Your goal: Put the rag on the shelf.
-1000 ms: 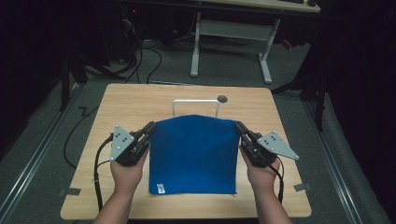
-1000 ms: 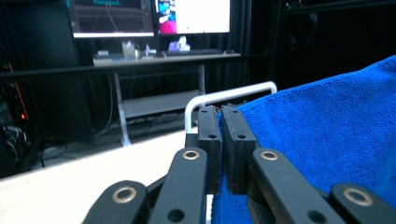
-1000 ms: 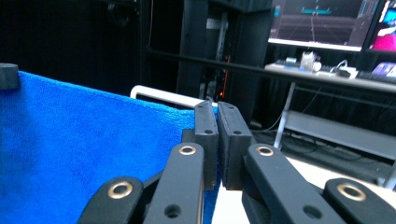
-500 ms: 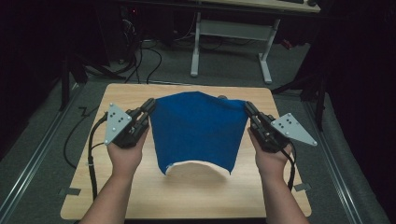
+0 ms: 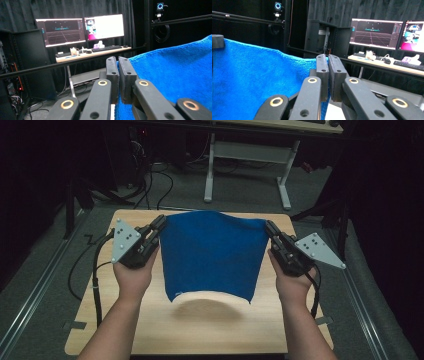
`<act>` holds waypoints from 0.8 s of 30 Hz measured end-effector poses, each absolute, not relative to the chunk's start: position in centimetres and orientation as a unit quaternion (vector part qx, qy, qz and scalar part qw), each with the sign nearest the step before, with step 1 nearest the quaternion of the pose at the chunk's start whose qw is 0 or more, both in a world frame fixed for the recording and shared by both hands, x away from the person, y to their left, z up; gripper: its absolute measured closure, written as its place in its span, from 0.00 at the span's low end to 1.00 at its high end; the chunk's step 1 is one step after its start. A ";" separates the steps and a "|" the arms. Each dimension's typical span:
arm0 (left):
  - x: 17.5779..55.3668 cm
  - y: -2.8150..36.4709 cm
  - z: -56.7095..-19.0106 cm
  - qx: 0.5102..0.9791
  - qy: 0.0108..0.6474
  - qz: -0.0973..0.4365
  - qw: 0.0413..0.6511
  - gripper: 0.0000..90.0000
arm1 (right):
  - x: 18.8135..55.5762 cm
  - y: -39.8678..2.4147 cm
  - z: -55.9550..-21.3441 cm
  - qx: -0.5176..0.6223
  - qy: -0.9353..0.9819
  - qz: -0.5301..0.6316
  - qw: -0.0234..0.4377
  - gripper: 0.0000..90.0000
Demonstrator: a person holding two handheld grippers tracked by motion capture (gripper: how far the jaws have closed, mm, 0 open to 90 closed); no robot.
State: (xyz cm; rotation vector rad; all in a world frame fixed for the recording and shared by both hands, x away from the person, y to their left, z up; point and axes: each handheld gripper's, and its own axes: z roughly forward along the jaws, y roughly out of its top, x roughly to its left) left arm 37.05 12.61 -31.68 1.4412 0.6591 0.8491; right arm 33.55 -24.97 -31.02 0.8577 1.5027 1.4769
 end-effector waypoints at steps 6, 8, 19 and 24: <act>39.3 12.2 -30.8 0.640 0.290 0.385 0.598 0.97 | 34.8 -25.5 -30.0 0.351 0.597 0.595 0.409 0.98; 40.1 12.1 -30.5 0.641 0.293 0.390 0.593 0.97 | 35.6 -25.5 -29.6 0.352 0.596 0.590 0.415 0.98; 44.6 11.7 -28.9 0.644 0.300 0.409 0.573 0.97 | 39.4 -25.8 -27.7 0.368 0.592 0.576 0.427 0.98; 46.9 11.4 -28.9 0.649 0.305 0.414 0.560 0.97 | 41.9 -25.6 -28.1 0.383 0.600 0.558 0.427 0.98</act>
